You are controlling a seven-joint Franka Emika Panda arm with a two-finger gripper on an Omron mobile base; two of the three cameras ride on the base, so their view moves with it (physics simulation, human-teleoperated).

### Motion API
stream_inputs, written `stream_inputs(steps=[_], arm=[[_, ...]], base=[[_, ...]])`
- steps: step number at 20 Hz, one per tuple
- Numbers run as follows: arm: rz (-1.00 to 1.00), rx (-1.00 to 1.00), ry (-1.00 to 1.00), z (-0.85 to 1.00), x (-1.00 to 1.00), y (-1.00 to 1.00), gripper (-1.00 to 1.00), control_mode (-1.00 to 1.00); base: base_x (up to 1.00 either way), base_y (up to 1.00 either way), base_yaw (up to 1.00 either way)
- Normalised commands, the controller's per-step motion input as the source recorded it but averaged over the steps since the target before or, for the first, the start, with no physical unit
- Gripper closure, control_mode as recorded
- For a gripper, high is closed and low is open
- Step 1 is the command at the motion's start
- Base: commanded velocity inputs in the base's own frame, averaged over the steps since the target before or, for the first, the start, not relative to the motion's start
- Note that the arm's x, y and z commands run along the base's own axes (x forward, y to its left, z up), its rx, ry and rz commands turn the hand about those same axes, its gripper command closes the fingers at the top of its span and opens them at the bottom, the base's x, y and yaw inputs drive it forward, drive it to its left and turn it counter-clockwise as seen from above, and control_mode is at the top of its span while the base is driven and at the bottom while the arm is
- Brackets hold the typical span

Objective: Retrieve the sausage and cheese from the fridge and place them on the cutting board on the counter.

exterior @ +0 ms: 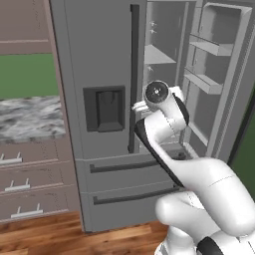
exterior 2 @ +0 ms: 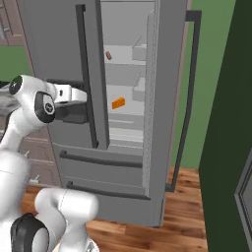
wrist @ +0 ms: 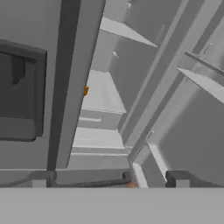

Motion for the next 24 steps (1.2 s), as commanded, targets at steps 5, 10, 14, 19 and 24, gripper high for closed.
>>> stream_inputs(steps=[5,10,14,19,24], arm=[[0.33,0.42,0.01,0.11,0.76,0.29,-1.00,-1.00],[0.05,0.11,-0.09,0.02,0.12,0.03,-1.00,-1.00],[0.00,0.02,-0.10,0.08,0.00,0.13,-1.00,-1.00],[0.00,0.02,-0.01,0.14,0.34,0.30,-1.00,-1.00],[0.00,0.06,0.00,0.22,0.53,0.05,-1.00,-1.00]], base=[[0.00,0.00,0.00],[0.00,0.00,0.00],[0.00,0.00,0.00],[0.00,0.00,0.00],[0.00,0.00,0.00]])
